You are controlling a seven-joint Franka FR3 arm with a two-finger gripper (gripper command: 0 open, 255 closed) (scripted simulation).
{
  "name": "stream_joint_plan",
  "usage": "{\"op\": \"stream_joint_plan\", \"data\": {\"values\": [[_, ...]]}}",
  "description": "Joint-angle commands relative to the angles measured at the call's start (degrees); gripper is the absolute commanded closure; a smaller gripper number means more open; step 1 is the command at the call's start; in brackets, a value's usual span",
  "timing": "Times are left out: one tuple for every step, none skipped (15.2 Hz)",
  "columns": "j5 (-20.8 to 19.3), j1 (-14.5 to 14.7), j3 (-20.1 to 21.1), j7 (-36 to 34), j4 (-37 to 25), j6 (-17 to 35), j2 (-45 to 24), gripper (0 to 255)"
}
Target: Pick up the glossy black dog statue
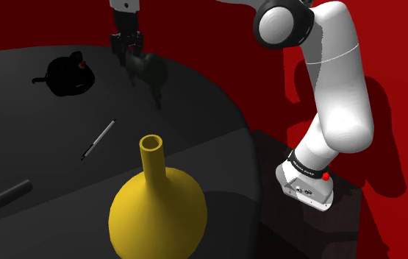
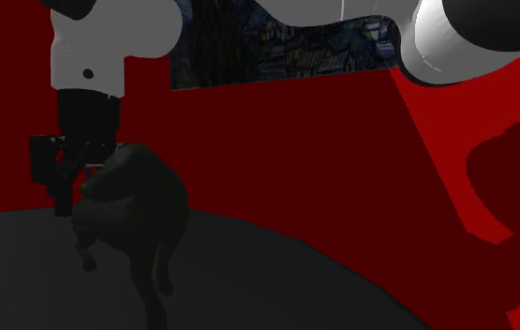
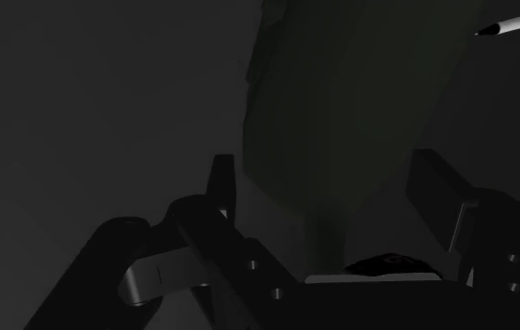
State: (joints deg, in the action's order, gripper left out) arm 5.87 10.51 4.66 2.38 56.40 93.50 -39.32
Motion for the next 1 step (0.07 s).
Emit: {"op": "stream_joint_plan", "data": {"values": [[0.0, 0.0, 0.0, -0.1, -0.9, -0.6, -0.3, 255]]}}
